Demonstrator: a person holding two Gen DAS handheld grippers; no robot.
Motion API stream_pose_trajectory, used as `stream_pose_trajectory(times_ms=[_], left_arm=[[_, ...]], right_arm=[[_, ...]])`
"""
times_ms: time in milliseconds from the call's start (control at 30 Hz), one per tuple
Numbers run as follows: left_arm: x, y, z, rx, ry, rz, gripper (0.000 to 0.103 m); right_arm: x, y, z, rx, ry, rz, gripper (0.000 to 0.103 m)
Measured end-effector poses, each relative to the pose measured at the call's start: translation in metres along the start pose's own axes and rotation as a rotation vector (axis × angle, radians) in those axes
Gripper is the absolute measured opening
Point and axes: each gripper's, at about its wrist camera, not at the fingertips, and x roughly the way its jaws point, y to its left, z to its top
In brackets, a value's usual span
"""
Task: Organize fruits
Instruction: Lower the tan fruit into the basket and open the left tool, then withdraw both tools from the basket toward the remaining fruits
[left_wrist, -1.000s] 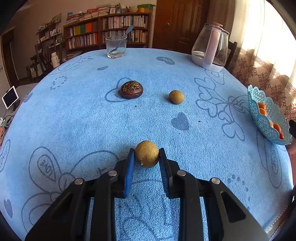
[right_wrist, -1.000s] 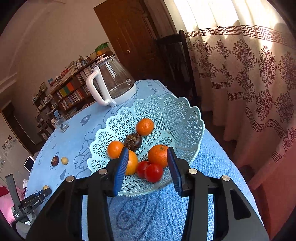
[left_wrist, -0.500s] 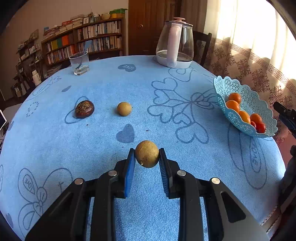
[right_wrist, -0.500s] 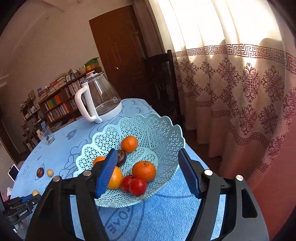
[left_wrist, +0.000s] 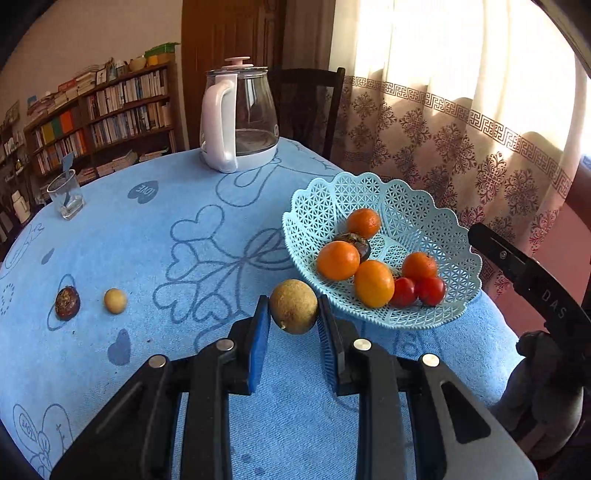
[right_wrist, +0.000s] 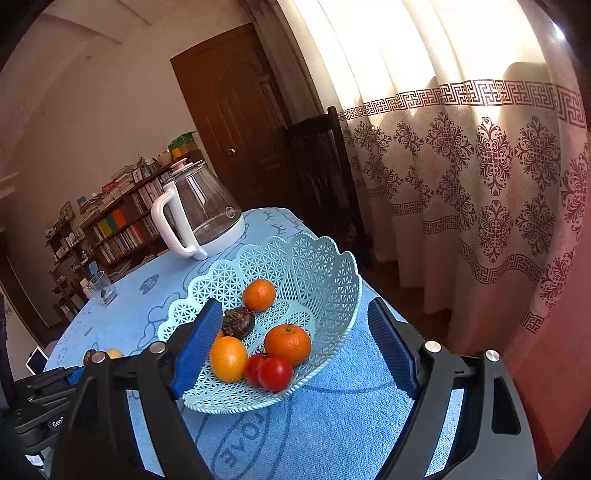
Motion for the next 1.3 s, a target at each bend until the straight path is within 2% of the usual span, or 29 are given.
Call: stream_pose_trajectory(times_ms=[67, 200, 267, 533, 567, 633, 700, 867, 933, 1000, 1067, 1200, 1300], left_arm=[[0.009, -0.007, 0.005, 0.011, 0.011, -0.017, 0.026], [0.022, -0.020, 0.009, 0.025, 0.029, -0.044, 0.026], [0.024, -0.024, 0.011, 0.037, 0.017, -0.031, 0.027], [0.026, -0.021, 0.014, 0.038, 0.005, -0.051, 0.030], [0.026, -0.021, 0.013, 0.037, 0.007, -0.044, 0.032], [0.028, -0.018, 0.011, 0.029, 0.012, -0.035, 0.042], [0.030, -0.015, 0.009, 0.025, 0.020, -0.024, 0.045], [0.032, -0.011, 0.004, 0.016, 0.026, -0.005, 0.060], [0.031, -0.010, 0.003, 0.018, 0.020, 0.008, 0.073], [0.030, -0.008, 0.002, 0.016, 0.019, 0.012, 0.078], [0.029, -0.006, 0.001, 0.009, 0.013, 0.026, 0.087], [0.026, -0.001, 0.000, -0.001, -0.002, 0.052, 0.092], [0.022, 0.001, -0.001, 0.005, -0.022, 0.108, 0.095]], right_arm=[[0.000, -0.002, 0.000, 0.010, 0.000, 0.004, 0.088], [0.000, -0.004, -0.001, 0.023, 0.006, 0.009, 0.088], [0.001, -0.004, -0.001, 0.027, 0.008, 0.009, 0.088], [0.001, -0.005, -0.001, 0.034, 0.008, 0.007, 0.089], [0.001, -0.005, -0.001, 0.034, 0.010, 0.007, 0.089], [0.001, -0.006, -0.001, 0.036, 0.011, 0.007, 0.089], [0.001, -0.006, -0.001, 0.039, 0.011, 0.007, 0.089], [0.001, -0.007, 0.000, 0.041, 0.013, 0.005, 0.090], [0.001, -0.007, 0.000, 0.040, 0.014, 0.005, 0.091], [0.001, -0.007, 0.000, 0.041, 0.014, 0.005, 0.092], [0.001, -0.007, 0.000, 0.041, 0.013, 0.006, 0.096], [0.002, -0.006, -0.001, 0.037, 0.013, 0.005, 0.099], [0.002, -0.006, -0.001, 0.044, 0.009, 0.001, 0.100]])
